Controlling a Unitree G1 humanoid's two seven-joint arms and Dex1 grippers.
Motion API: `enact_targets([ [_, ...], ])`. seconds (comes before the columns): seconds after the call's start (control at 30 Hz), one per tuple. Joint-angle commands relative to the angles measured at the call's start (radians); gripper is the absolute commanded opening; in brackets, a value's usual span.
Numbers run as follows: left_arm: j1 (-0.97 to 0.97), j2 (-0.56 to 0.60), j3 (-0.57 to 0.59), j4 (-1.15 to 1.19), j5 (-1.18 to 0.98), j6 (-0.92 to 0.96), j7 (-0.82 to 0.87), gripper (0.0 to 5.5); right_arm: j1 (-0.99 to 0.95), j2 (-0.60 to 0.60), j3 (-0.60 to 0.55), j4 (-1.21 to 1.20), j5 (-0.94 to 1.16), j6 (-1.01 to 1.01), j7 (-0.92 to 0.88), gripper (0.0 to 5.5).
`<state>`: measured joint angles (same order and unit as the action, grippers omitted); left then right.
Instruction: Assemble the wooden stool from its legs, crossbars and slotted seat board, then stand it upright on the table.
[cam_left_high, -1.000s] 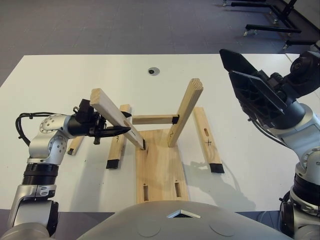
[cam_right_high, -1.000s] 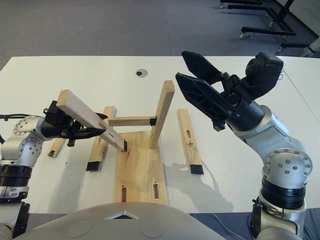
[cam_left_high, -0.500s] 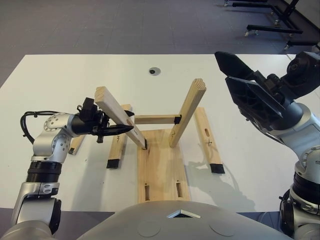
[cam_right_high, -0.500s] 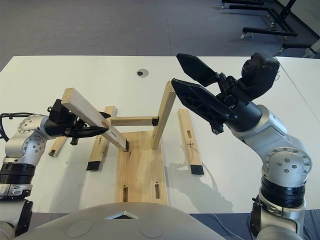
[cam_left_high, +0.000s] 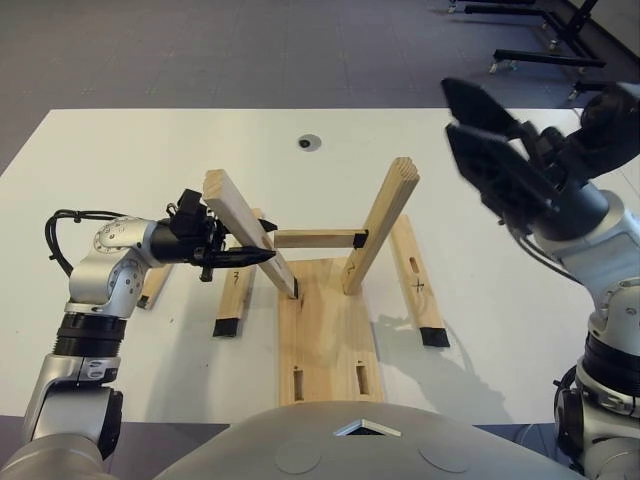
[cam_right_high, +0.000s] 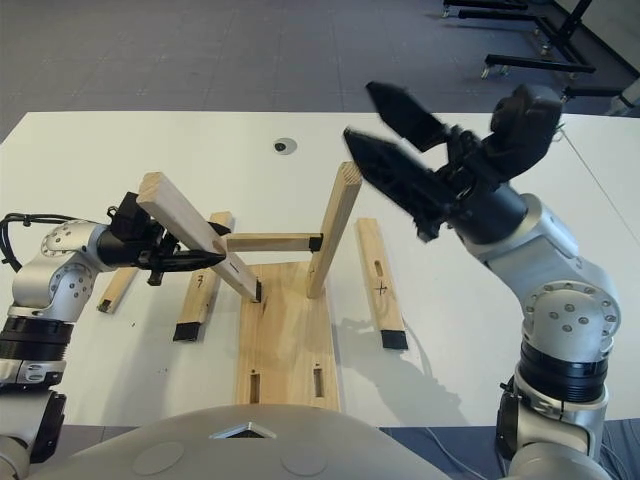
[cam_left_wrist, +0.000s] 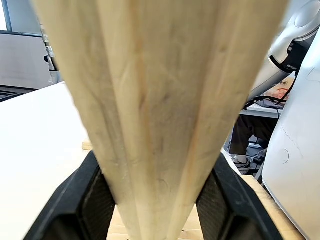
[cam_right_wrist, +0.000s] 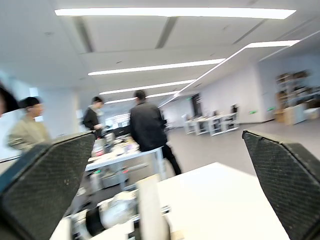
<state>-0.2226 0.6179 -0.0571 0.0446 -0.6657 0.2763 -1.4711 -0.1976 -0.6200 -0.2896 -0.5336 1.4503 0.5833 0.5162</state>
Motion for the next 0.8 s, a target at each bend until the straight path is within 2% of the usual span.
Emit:
enact_targets([
  [0.03, 0.018, 0.019, -0.043, 0.001, 0.043, 0.039, -0.018, 2.02, 0.007, -0.014, 0.008, 0.022, -0.047, 0.024, 0.029, 5.36],
  [0.3, 0.001, 0.015, -0.053, 0.02, 0.049, 0.039, -0.027, 2.02, 0.064, -0.006, 0.15, 0.041, -0.224, 0.071, 0.128, 5.36],
  [0.8, -0.039, 0.001, -0.081, 0.081, 0.078, 0.049, -0.017, 2.02, 0.086, 0.007, 0.172, 0.027, -0.259, 0.09, 0.168, 5.36],
])
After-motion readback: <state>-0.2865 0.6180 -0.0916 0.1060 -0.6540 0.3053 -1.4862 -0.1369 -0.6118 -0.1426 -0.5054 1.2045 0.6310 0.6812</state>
